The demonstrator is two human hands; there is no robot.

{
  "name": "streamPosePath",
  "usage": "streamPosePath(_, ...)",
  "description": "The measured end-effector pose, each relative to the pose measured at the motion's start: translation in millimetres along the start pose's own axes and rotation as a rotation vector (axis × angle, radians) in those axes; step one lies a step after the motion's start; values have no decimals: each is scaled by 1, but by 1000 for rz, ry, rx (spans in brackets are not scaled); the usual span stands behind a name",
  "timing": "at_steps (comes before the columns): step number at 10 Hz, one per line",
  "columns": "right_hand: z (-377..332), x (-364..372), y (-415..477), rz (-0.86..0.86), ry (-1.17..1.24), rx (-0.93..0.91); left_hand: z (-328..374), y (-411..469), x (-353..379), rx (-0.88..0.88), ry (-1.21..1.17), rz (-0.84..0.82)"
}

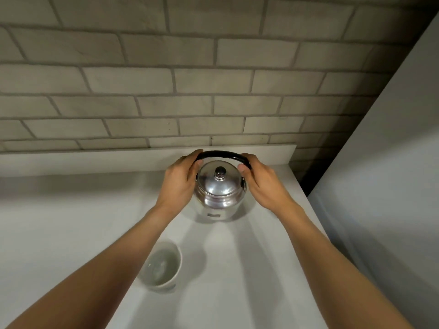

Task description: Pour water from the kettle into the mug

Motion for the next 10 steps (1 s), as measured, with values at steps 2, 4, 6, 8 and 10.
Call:
streamPosePath(2, 40, 19, 52, -63, 58, 110, -31, 47, 28, -139, -58, -101)
streamPosePath(4, 64, 31, 79, -91, 95, 167, -56, 74, 46, -133, -55, -136)
streamPosePath(6, 77, 43, 91, -89, 128, 179, -73, 87, 58, -137, -67, -134)
streamPosePath(8, 79, 44, 93, -73, 172, 192, -80, 90, 59, -163, -90, -151)
streamPosePath(10, 72, 37, 77, 35, 114, 225, -71, 84, 55, -156, -5, -140)
Point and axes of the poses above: each hand's wrist, its own y-axis towards the middle knuckle, its own x-axis out of the palm, z = x × y, the point moved 4 cm from there along y, towards the middle knuckle, and after that the axes turned 8 degrees about -x, right-handed, at the moved point
